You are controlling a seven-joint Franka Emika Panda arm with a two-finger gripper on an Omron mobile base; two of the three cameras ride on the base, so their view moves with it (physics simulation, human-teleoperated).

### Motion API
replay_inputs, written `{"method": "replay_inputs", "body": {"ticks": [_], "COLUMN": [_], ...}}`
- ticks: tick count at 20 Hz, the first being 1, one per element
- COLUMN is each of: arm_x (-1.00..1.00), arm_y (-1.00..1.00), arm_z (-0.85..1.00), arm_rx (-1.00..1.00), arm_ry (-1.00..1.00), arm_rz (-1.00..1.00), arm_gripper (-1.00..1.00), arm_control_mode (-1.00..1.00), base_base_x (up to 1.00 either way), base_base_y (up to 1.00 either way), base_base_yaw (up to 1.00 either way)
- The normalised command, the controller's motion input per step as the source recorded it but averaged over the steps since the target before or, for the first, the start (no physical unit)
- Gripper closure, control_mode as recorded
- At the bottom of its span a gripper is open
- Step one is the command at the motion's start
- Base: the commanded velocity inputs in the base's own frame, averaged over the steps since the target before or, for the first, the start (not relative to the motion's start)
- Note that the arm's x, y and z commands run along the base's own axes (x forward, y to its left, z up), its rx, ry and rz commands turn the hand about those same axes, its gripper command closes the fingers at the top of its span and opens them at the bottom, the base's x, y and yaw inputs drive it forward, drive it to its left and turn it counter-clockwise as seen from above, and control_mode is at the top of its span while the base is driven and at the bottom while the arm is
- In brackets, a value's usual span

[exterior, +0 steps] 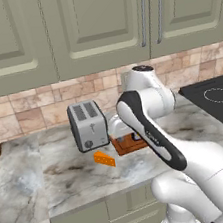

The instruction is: Retrieve the reheated potato from the microwave, then place the potato, cheese, and condiment on the cutting board.

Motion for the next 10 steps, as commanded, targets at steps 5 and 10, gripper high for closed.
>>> {"method": "replay_inputs", "body": {"ticks": [5,10], "arm_x": [0.15,0.21], "arm_y": [0.23,0.10], "arm_z": [-0.20,-0.22], "arm_rx": [-0.08,0.00], "arm_ry": [-0.05,0.01], "arm_rz": [0.01,0.01], "arm_gripper": [-1.00,-1.00], "arm_control_mode": [-1.00,-1.00], "base_base_x": [0.00,0.00], "base_base_y": [0.00,0.00], "base_base_yaw": [0.00,0.00]}}
